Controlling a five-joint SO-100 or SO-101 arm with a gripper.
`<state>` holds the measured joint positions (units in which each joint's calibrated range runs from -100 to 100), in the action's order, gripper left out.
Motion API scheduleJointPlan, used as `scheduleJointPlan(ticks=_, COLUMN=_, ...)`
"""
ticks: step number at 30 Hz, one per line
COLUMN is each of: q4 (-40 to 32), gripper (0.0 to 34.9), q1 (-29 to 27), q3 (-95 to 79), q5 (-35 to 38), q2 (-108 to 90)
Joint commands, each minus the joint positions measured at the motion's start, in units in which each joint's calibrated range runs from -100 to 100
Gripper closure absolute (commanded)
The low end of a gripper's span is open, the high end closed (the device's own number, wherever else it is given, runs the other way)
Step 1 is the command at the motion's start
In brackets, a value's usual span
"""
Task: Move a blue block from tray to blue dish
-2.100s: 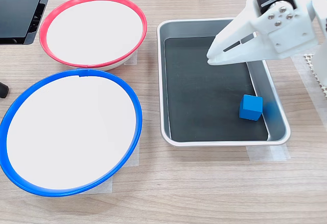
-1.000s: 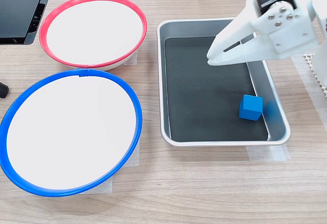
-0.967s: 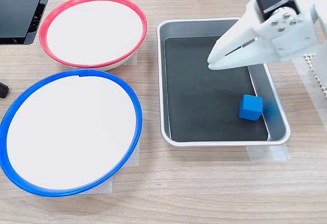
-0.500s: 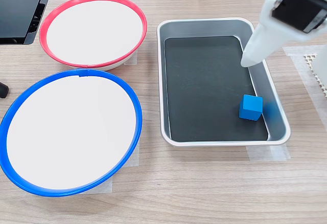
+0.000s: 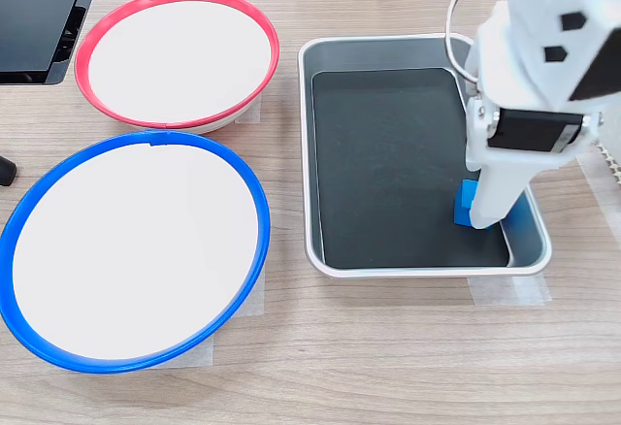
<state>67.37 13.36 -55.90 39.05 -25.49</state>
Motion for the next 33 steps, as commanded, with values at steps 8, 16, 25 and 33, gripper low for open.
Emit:
scheduleJointPlan(ticks=8, q4=-6.3, gripper=34.6, q1=1.6, q3=-1.2, q5=0.0, q2=6.9)
scheduleJointPlan(ticks=16, q4=5.9, gripper=34.6, q1=3.1, q3=28.6, q5=-6.5, q2=11.4)
scheduleJointPlan(ticks=25, q4=-7.0, gripper=34.6, q1=-1.0, q3=67.7, q5=-22.5, q2=41.6)
scheduleJointPlan(ticks=33, q4=-16.1, gripper=28.2, q1=-1.3, q3=72.2, q5=-27.1, q2=51.5)
